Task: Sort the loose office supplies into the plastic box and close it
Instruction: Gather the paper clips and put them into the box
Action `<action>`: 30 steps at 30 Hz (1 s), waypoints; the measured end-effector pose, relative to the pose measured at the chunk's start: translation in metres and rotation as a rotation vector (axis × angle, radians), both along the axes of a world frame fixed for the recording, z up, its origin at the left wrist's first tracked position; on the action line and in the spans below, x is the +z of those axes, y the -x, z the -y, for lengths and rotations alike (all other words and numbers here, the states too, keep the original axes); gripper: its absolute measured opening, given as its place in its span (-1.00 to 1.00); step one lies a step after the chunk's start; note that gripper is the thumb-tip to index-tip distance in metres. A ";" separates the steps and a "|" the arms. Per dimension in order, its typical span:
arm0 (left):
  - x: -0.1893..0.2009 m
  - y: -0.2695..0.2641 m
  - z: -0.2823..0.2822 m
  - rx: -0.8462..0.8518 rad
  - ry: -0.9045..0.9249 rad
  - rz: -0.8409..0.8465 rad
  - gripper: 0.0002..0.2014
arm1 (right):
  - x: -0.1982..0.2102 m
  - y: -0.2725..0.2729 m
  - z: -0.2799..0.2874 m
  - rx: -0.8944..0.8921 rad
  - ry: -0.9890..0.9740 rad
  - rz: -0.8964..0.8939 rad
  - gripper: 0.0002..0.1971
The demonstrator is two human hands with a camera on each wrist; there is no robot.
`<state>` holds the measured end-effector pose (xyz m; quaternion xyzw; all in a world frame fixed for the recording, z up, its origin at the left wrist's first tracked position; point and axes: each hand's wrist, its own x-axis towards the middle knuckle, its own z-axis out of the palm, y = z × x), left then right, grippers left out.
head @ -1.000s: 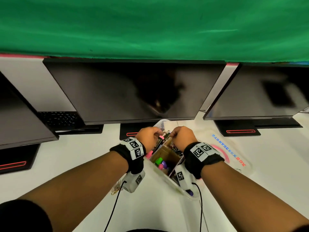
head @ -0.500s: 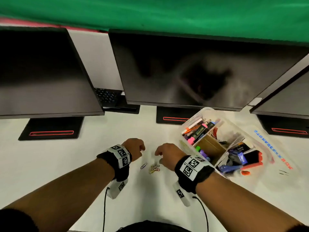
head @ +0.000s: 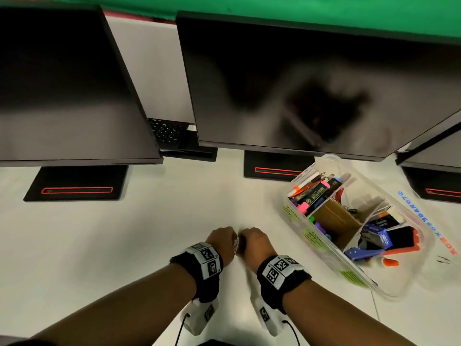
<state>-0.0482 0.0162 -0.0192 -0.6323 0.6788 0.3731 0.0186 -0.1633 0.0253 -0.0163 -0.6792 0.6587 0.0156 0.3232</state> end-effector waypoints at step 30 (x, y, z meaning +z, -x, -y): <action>-0.013 -0.012 -0.010 -0.329 0.145 0.040 -0.71 | -0.009 0.029 -0.010 0.337 0.060 -0.019 -0.68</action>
